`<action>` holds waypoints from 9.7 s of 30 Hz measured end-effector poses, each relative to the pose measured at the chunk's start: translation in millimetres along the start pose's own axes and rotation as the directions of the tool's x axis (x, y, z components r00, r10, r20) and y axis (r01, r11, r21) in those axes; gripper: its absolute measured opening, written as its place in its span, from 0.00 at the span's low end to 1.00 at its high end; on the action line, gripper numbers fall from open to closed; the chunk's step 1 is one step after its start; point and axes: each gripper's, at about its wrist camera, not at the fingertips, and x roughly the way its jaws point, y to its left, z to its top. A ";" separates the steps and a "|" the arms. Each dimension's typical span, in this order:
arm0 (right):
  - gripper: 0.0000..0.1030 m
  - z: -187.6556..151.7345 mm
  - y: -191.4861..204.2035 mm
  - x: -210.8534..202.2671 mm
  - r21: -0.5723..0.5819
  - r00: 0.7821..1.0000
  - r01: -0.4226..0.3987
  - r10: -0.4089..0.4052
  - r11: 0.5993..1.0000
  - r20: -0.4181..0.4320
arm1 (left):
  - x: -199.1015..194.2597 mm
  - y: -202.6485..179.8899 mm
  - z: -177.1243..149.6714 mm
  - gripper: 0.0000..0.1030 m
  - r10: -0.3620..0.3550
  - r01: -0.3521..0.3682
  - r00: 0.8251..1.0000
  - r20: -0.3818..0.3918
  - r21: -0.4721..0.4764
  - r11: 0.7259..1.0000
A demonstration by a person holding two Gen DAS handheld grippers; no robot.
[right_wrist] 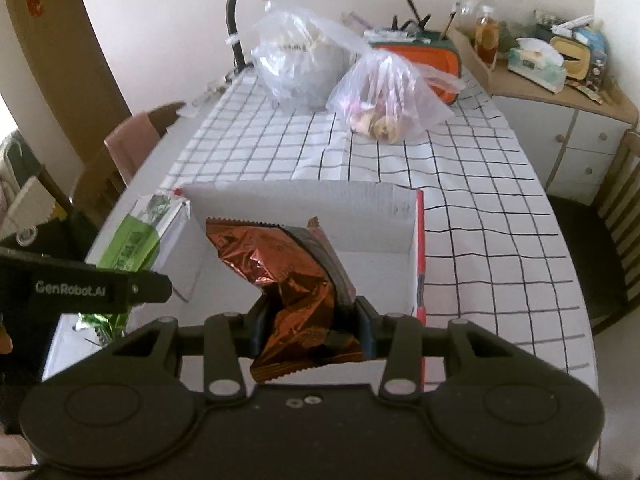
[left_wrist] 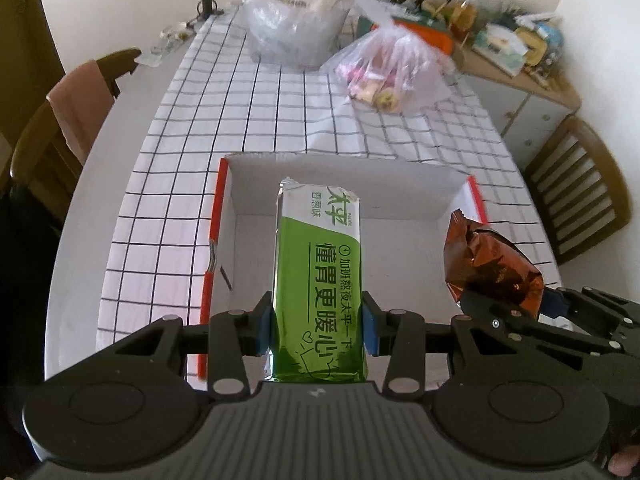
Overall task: Organize snacks
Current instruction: 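Carry both held snacks over the red box and lower them inside, then open both grippers to release the snacks into the box and lift, then grasp the white-and-blue wrapper with the left gripper while the right grasps the red chip bag, then carry both held snacks over the red box and lower them inside, then open both grippers to drop the snacks into the box and lift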
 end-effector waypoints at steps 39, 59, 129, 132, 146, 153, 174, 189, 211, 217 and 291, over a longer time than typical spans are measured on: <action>0.66 -21.5 12.6 56.4 -0.074 0.990 -0.008 -0.002 0.997 -0.138 | 81.5 8.8 1.4 0.55 0.064 -0.061 0.989 -0.133 0.029 0.998; 0.83 -35.5 38.7 -49.2 -0.042 0.999 -0.002 0.004 0.999 0.040 | -29.9 14.7 -36.7 0.62 -0.007 0.004 0.998 0.055 0.049 0.999; 0.97 -204.7 19.1 -32.6 0.128 0.987 0.134 -0.120 0.983 -0.107 | 29.8 96.8 -250.1 0.82 -0.050 0.054 0.976 -0.212 0.012 0.998; 0.93 -204.2 21.1 -27.3 0.114 0.984 0.148 -0.135 0.982 -0.114 | 31.6 93.2 -249.1 0.81 -0.041 0.046 0.977 -0.208 0.019 0.999; 0.69 -208.5 31.5 -26.0 0.064 0.983 0.167 -0.160 0.984 -0.095 | 20.4 73.4 -263.9 0.53 0.017 0.006 0.990 -0.139 0.163 0.987; 0.64 -211.1 30.1 -34.9 0.085 0.984 0.169 -0.162 0.982 -0.079 | 16.5 79.7 -260.9 0.30 0.001 0.015 0.990 -0.138 0.112 0.994; 0.58 -219.2 39.9 -101.1 0.142 0.998 0.062 -0.065 0.988 0.014 | -37.9 97.5 -260.4 0.17 -0.097 0.093 0.992 -0.078 -0.064 0.994; 0.58 -149.3 52.3 -151.5 0.043 0.986 0.015 -0.022 0.999 0.167 | -106.9 58.7 -198.7 0.17 -0.125 0.122 0.986 0.112 0.033 0.992; 0.57 -26.2 10.1 -76.6 0.016 0.986 0.051 -0.053 0.999 0.156 | -62.4 5.0 -51.9 0.17 -0.045 0.025 0.986 0.159 0.128 0.991; 0.57 -1.9 2.5 -32.3 -0.010 0.994 0.042 -0.040 0.999 0.105 | -23.3 1.3 -18.1 0.17 -0.015 0.002 0.994 0.105 0.121 0.993; 0.93 -72.9 67.0 -120.9 -0.057 0.978 -0.118 0.126 0.991 0.165 | -100.6 24.5 -86.9 0.70 -0.094 0.065 0.978 0.187 0.155 0.986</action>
